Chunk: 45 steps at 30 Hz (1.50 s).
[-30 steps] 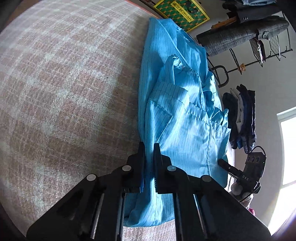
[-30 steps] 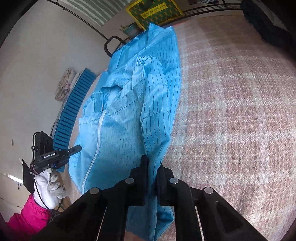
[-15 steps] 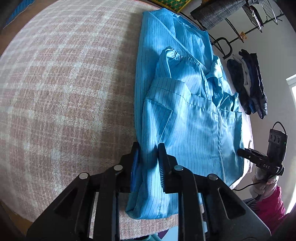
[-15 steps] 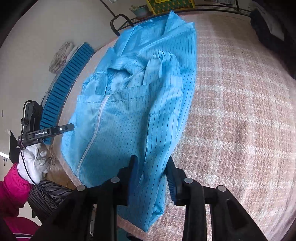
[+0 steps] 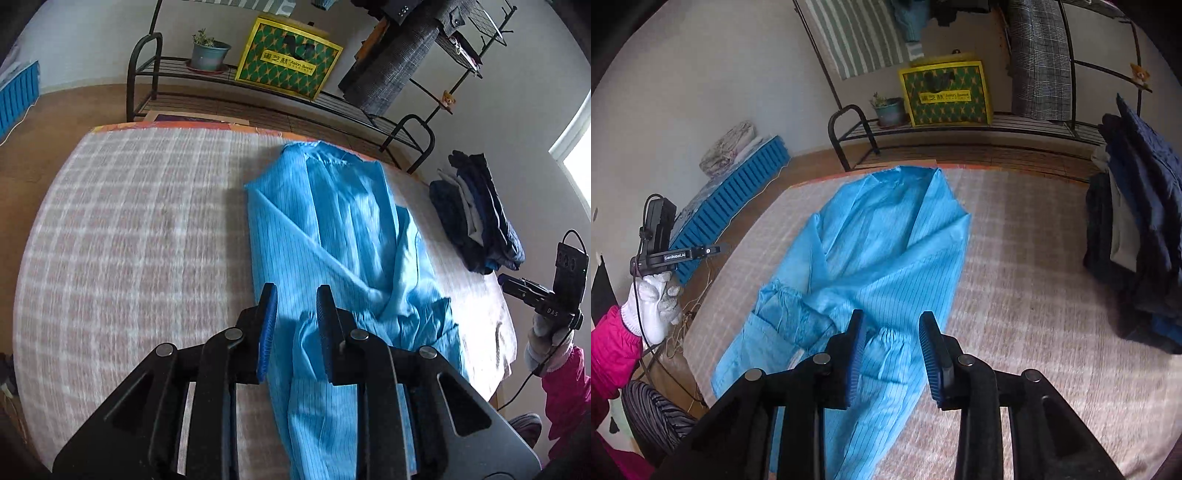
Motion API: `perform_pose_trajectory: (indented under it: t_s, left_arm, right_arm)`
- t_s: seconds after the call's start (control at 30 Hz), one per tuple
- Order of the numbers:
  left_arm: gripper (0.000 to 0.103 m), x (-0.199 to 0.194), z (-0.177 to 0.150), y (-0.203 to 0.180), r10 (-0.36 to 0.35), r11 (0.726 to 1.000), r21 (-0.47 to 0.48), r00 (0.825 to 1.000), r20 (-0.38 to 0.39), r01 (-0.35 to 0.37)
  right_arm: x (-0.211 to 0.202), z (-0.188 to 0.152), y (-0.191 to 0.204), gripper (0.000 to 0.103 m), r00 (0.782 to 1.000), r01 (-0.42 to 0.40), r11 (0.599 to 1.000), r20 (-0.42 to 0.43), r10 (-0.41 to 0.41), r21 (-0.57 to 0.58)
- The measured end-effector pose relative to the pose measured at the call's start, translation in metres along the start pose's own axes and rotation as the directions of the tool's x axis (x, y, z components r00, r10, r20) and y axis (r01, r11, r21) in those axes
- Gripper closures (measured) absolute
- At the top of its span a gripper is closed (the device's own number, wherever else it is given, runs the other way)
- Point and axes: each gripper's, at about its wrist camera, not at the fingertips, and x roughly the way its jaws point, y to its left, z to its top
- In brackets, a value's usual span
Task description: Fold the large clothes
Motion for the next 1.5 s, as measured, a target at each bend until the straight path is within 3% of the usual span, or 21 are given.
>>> perform_pose_trajectory:
  t_s: [0.1, 0.27, 0.6, 0.73, 0.8, 0.9, 0.93, 1.0, 1.03, 1.1, 1.2, 1.3, 1.37, 1.4, 1.43, 1.5]
  left_arm:
    - [0.083, 0.029, 0.032, 0.008, -0.038, 0.999, -0.017, 0.999, -0.007, 0.038]
    - [0.083, 0.088, 0.072, 0.002, -0.058, 0.998, -0.002, 0.998, -0.035, 0.058]
    - [0.083, 0.195, 0.103, 0.010, 0.024, 1.000, 0.023, 0.993, -0.118, -0.021]
    - [0.083, 0.212, 0.102, 0.018, 0.033, 0.999, 0.021, 0.995, -0.097, -0.032]
    - [0.083, 0.213, 0.103, 0.018, 0.031, 0.999, 0.035, 0.995, -0.093, -0.028]
    - [0.083, 0.211, 0.112, 0.019, 0.019, 1.000, 0.023, 0.993, -0.113, -0.016]
    - [0.081, 0.207, 0.116, 0.021, 0.008, 1.000, 0.005, 0.995, -0.100, -0.007]
    - [0.059, 0.199, 0.130, 0.027, -0.020, 0.999, -0.051, 0.998, -0.063, 0.017]
    - [0.041, 0.196, 0.135, 0.030, -0.028, 0.996, -0.083, 0.999, -0.041, 0.025]
    - [0.039, 0.195, 0.147, 0.035, -0.043, 0.992, -0.122, 0.999, -0.022, 0.040]
    - [0.039, 0.209, 0.161, 0.038, -0.085, 0.985, -0.158, 0.994, -0.066, 0.074]
    - [0.039, 0.223, 0.168, 0.038, -0.090, 0.980, -0.185, 0.992, -0.090, 0.072]
    - [0.039, 0.230, 0.169, 0.035, -0.083, 0.981, -0.183, 0.992, -0.093, 0.065]
    - [0.039, 0.232, 0.169, 0.032, -0.068, 0.983, -0.175, 0.994, -0.090, 0.051]
    - [0.043, 0.234, 0.170, 0.029, -0.052, 0.987, -0.157, 0.995, -0.090, 0.037]
    - [0.059, 0.240, 0.169, 0.020, -0.032, 0.994, -0.108, 0.994, -0.103, 0.021]
  right_arm:
    - [0.025, 0.031, -0.002, 0.075, 1.000, -0.015, 0.999, 0.007, 0.016, -0.035]
    - [0.083, 0.069, -0.022, 0.075, 1.000, -0.029, 1.000, -0.010, 0.029, -0.001]
    - [0.198, 0.105, -0.062, 0.076, 0.997, 0.013, 0.999, -0.071, -0.009, 0.043]
    - [0.232, 0.108, -0.069, 0.076, 0.995, 0.029, 0.999, -0.101, -0.025, 0.042]
    - [0.237, 0.111, -0.068, 0.076, 0.997, 0.037, 0.999, -0.075, -0.035, 0.027]
    - [0.237, 0.119, -0.068, 0.074, 0.994, 0.033, 0.999, -0.103, -0.031, 0.024]
    - [0.233, 0.123, -0.069, 0.074, 0.995, 0.022, 1.000, -0.096, -0.021, 0.017]
    - [0.223, 0.132, -0.073, 0.073, 0.998, 0.021, 1.000, -0.052, -0.021, 0.008]
    - [0.218, 0.136, -0.077, 0.070, 0.999, 0.017, 1.000, -0.031, -0.017, 0.020]
    - [0.215, 0.142, -0.088, 0.064, 1.000, 0.007, 0.998, -0.010, -0.006, 0.065]
    - [0.226, 0.148, -0.102, 0.049, 0.999, -0.025, 0.991, -0.029, 0.029, 0.135]
    - [0.241, 0.151, -0.108, 0.048, 0.998, -0.035, 0.983, -0.041, 0.043, 0.180]
    - [0.251, 0.151, -0.108, 0.049, 0.998, -0.040, 0.980, -0.046, 0.050, 0.193]
    - [0.256, 0.152, -0.106, 0.060, 0.997, -0.053, 0.980, -0.049, 0.064, 0.193]
    - [0.259, 0.152, -0.104, 0.071, 0.996, -0.064, 0.980, -0.056, 0.076, 0.188]
    - [0.262, 0.153, -0.098, 0.080, 0.996, -0.059, 0.984, -0.058, 0.070, 0.168]
